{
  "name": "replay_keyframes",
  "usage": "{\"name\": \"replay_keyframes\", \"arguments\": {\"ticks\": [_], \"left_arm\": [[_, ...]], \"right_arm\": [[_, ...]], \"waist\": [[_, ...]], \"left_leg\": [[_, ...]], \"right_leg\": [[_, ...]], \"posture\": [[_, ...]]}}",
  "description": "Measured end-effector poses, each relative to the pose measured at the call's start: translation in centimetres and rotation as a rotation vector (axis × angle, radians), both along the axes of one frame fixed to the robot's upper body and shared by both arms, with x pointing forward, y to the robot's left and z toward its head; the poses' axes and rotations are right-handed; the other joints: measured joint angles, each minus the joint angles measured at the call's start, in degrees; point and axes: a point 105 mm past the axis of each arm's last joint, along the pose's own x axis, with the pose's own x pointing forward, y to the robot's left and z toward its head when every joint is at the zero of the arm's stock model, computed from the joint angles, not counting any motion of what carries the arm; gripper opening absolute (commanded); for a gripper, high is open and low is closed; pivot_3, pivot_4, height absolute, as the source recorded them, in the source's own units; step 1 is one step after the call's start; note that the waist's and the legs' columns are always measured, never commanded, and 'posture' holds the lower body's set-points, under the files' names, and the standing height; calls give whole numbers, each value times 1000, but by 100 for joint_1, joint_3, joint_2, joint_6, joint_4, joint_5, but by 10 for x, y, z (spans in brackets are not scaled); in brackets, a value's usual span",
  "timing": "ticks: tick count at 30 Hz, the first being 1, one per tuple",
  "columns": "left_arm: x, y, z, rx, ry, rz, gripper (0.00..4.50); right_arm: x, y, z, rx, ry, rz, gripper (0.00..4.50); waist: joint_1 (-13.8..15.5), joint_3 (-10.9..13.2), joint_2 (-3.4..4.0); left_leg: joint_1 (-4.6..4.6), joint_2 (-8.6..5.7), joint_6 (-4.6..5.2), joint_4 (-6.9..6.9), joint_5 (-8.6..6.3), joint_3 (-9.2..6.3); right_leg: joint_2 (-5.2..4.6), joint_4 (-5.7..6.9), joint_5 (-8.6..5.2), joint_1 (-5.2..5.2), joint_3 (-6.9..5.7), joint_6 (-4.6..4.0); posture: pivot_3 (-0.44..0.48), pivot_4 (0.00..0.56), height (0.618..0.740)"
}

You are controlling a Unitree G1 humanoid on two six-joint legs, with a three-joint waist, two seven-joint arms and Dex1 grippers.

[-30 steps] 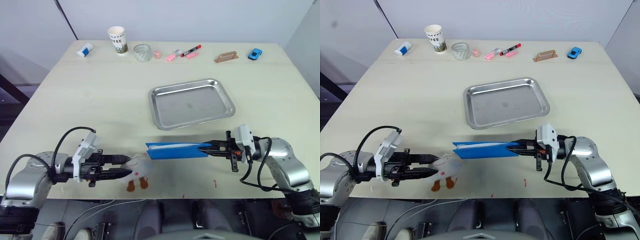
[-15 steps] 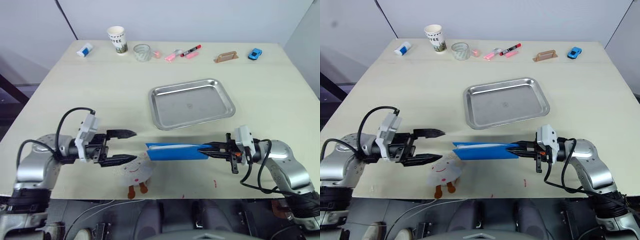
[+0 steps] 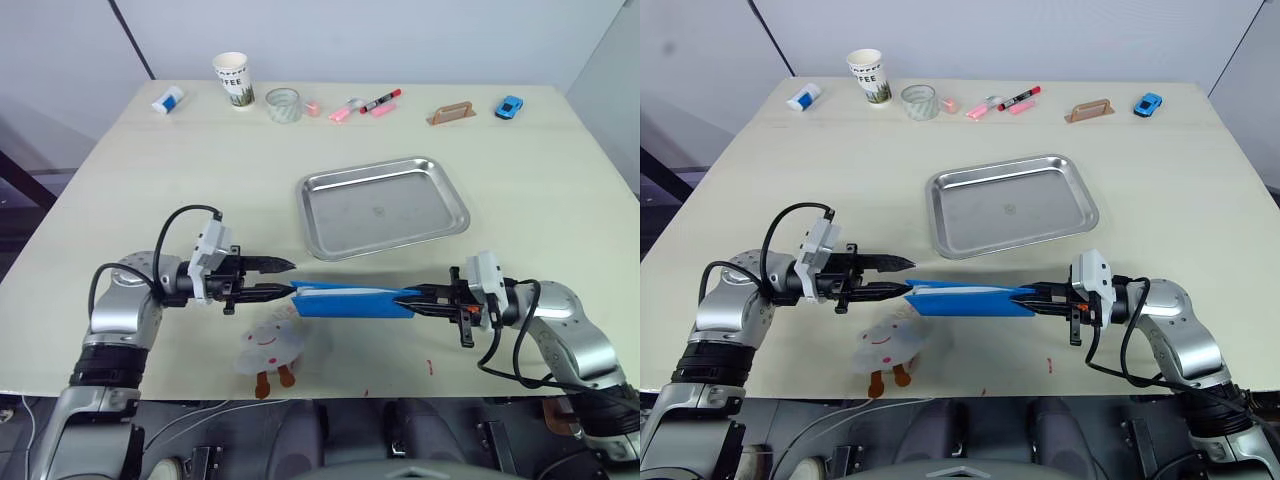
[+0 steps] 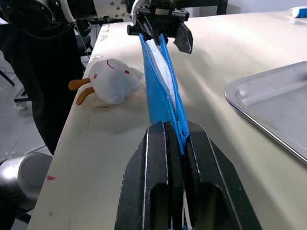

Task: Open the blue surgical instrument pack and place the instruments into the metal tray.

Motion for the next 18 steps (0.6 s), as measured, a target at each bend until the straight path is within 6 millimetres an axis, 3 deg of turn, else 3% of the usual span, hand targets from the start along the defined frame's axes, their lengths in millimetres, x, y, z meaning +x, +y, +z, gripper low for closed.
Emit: {"name": "replay_keyframes", "arguments": {"ticks": [14, 17, 18], "left_arm": [[-8, -16, -1, -13, 44, -68, 2162], [-9, -17, 1, -18, 44, -75, 1399], [-9, -18, 1, -21, 50, -76, 942]], "right_arm": [[-2, 2, -2, -2, -7, 8, 0], [-2, 3, -3, -3, -4, 13, 0], [-2, 3, -3, -3, -3, 12, 0]], "waist": [[0, 0, 0], [0, 0, 0], [0, 0, 0]], "left_leg": [[0, 0, 0, 1, 0, -1], [0, 0, 0, 1, 0, -1], [0, 0, 0, 1, 0, -1]], "right_leg": [[0, 1, 0, 0, 0, 0], [0, 1, 0, 0, 0, 0], [0, 2, 0, 0, 0, 0]], "posture": [[0, 150, 725], [0, 150, 725], [0, 150, 725]]}}
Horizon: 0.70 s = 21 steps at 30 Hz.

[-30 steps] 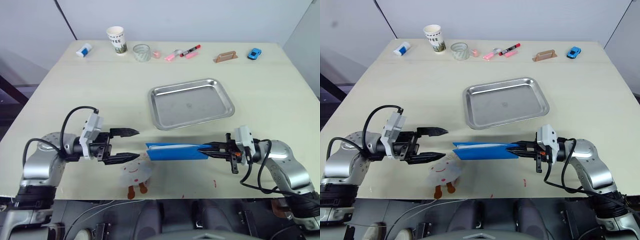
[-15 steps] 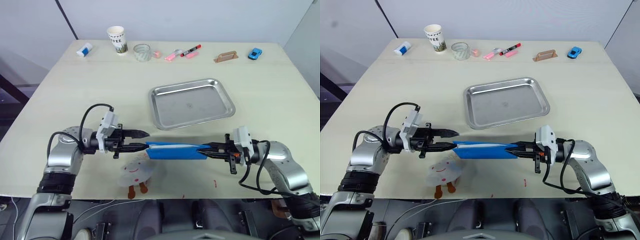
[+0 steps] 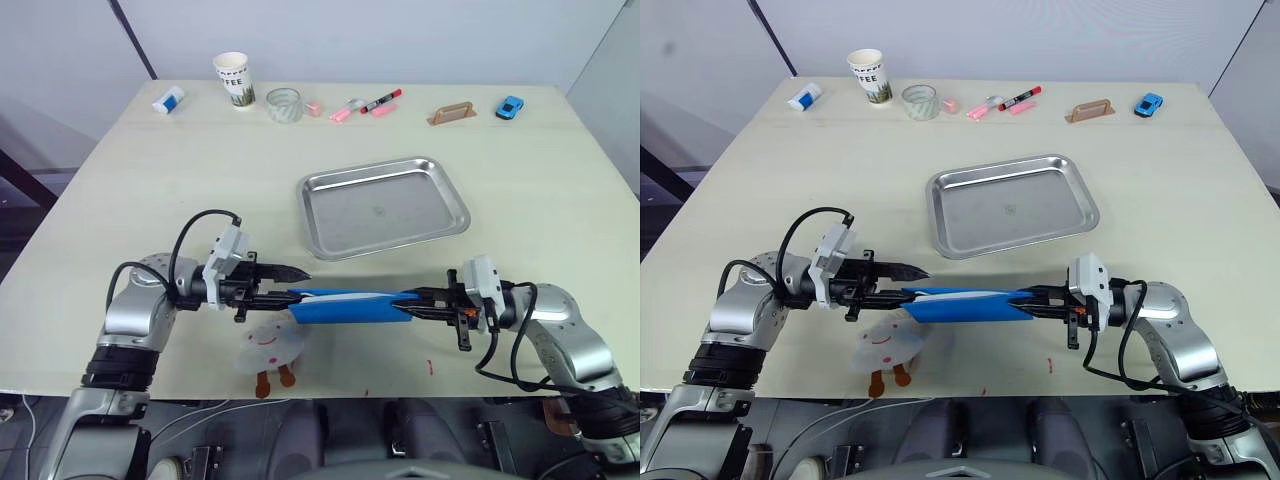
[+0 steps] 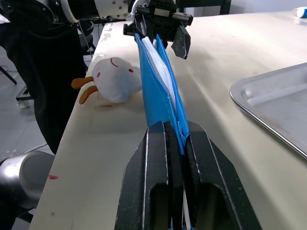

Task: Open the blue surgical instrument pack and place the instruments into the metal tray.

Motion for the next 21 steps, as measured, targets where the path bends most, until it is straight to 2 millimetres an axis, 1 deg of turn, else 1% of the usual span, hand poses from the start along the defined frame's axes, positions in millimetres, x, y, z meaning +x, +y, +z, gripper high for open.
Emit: {"name": "replay_keyframes", "arguments": {"ticks": [2, 21], "left_arm": [[-1, -1, 0, -2, 6, -3, 49], [-2, -2, 0, -8, 34, 2, 49]], "right_arm": [[0, 0, 0, 0, 1, -3, 0], [4, -1, -1, 9, 14, -25, 0]], "waist": [[0, 0, 0], [0, 0, 0]], "left_leg": [[0, 0, 0, 0, 0, 0], [0, 0, 0, 1, 0, -1]], "right_leg": [[0, 0, 0, 0, 0, 0], [0, 0, 0, 0, 0, 0]], "posture": [[0, 150, 725], [0, 150, 725]]}}
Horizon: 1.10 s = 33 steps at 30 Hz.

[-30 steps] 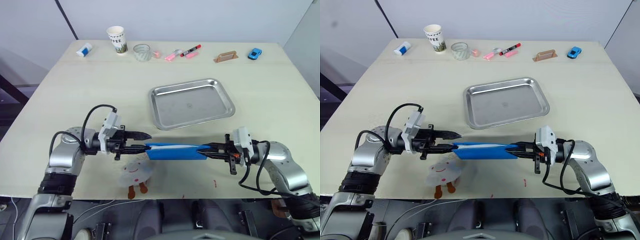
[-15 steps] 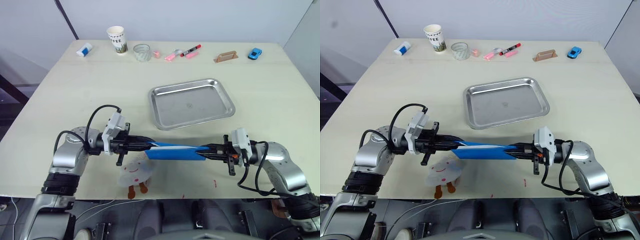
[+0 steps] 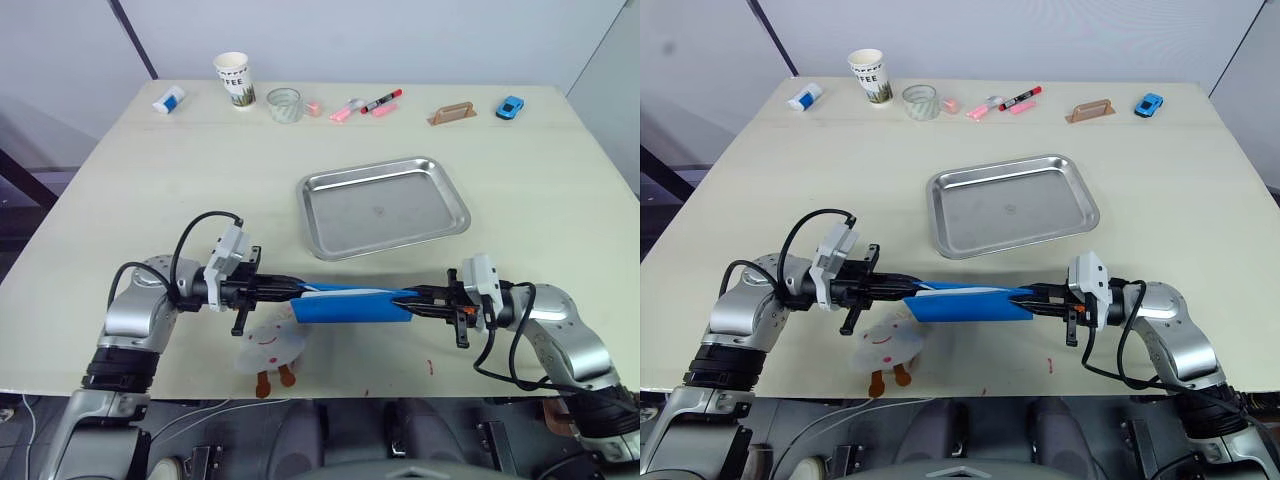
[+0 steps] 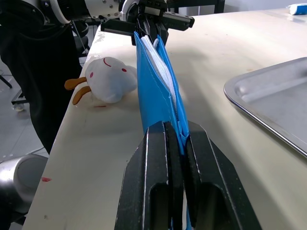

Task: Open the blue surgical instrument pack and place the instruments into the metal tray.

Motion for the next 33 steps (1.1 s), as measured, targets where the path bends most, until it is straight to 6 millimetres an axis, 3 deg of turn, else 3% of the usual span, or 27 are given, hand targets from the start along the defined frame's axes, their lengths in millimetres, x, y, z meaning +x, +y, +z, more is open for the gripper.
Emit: {"name": "replay_keyframes", "arguments": {"ticks": [1, 3, 8, 9, 13, 19, 22, 23, 24, 30, 33], "left_arm": [[0, 0, 0, 1, -1, 0, 0], [0, -1, 1, 1, -4, -2, 0], [0, 0, -1, 4, -1, 2, 0], [-1, 0, -1, 4, -1, 2, 0], [-1, 0, -2, 5, 3, 4, 0], [-1, 0, -3, 12, -2, 7, 0], [0, 1, -3, 11, -12, 9, 0], [0, 1, -4, 11, -12, 10, 0], [1, 1, -5, 10, -12, 13, 0], [3, 1, -6, 11, -20, 21, 0], [5, 3, -7, 11, -29, 28, 0]], "right_arm": [[0, 0, 0, 0, 2, 0, 871], [0, -1, 0, -2, 10, 0, 1528], [0, -5, 3, -13, -8, -15, 4116], [-1, -9, 5, -18, -15, -21, 4432], [-8, -25, 15, -52, -12, -39, 4432], [-22, -33, 41, 1, 65, -2, 4432], [-23, -24, 49, 52, 79, 29, 3551], [-23, -23, 49, 57, 82, 30, 2953], [-24, -20, 47, 63, 92, 38, 2784], [-27, -1, 22, 18, 127, 67, 28], [-27, -2, -2, -48, 156, 45, 28]], "waist": [[0, 0, 0], [0, 0, 0], [1, 0, 0], [1, 0, 0], [14, 0, 0], [10, 0, 0], [5, 0, 0], [5, 0, 0], [5, 0, 0], [10, 0, -1], [10, -1, -1]], "left_leg": [[0, 0, 0, 0, 0, 0], [0, 0, 0, 0, 0, 0], [0, 0, 0, 0, 0, 0], [0, 0, 0, 0, 0, 1], [-1, 0, 0, 2, 0, 0], [-1, 0, 0, 4, 0, -4], [-1, 0, 0, 4, 0, -5], [-1, 0, 0, 4, 0, -5], [-2, 0, 0, 5, 0, -4], [-5, -1, 0, 8, 0, -5], [-5, -1, 0, 9, 0, -6]], "right_leg": [[0, 0, 0, 0, 0, 0], [0, 0, 0, 0, 0, 0], [0, 0, 0, 0, 0, 0], [-1, 0, 0, 0, 1, 0], [-1, 0, 0, 0, -1, 0], [0, 2, 0, 1, -2, 0], [0, 2, 0, 1, -2, 0], [0, 2, 0, 1, -2, 0], [0, 1, 0, 1, -1, 0], [-1, 1, 0, 1, -3, 0], [0, 1, 0, 1, -4, 0]], "posture": [[0, 150, 725], [0, 150, 725], [0, 150, 725], [0, 150, 725], [0, 150, 725], [0, 150, 725], [0, 150, 725], [0, 150, 725], [0, 150, 725], [0, 150, 725], [0, 150, 725]]}}
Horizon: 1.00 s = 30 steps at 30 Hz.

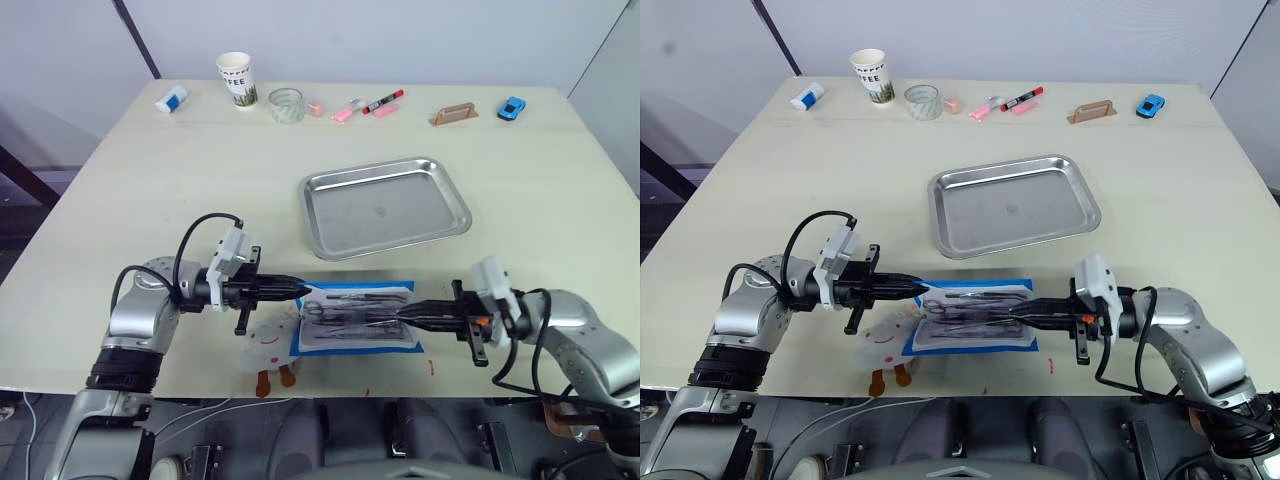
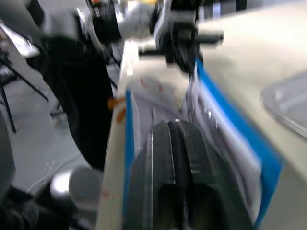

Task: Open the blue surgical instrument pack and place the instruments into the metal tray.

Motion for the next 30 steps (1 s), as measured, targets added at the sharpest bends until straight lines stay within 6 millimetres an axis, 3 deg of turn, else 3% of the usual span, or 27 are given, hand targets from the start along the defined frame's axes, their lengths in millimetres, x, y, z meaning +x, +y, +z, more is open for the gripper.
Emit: {"name": "replay_keyframes", "arguments": {"ticks": [6, 13, 16, 30], "left_arm": [[12, -1, -4, 10, -52, 67, 0], [31, -1, -22, 84, -71, 163, 0], [37, -3, -32, 113, -59, 193, 0], [49, -24, -40, 100, -65, 183, 0]], "right_arm": [[-2, -3, -35, -113, 15, -21, 28], [-1, -7, -55, -189, -4, -38, 28], [-1, -8, -56, -197, -34, -33, 28], [-2, -12, -57, -210, -61, -35, 28]], "waist": [[1, -1, 0], [8, -1, 0], [16, -3, -3], [159, -4, -4]], "left_leg": [[2, 0, 0, 2, 0, 0], [2, 0, 0, 6, 0, -1], [1, 0, 0, 11, 0, -3], [-1, -9, 0, 24, 0, -15]], "right_leg": [[0, 1, 0, 1, 0, 0], [1, 1, 0, 3, 0, 0], [1, 1, 0, 7, -3, 1], [1, 1, 1, 21, 1, 3]], "posture": [[0, 150, 725], [0, 150, 725], [0, 150, 725], [0, 150, 725]]}}
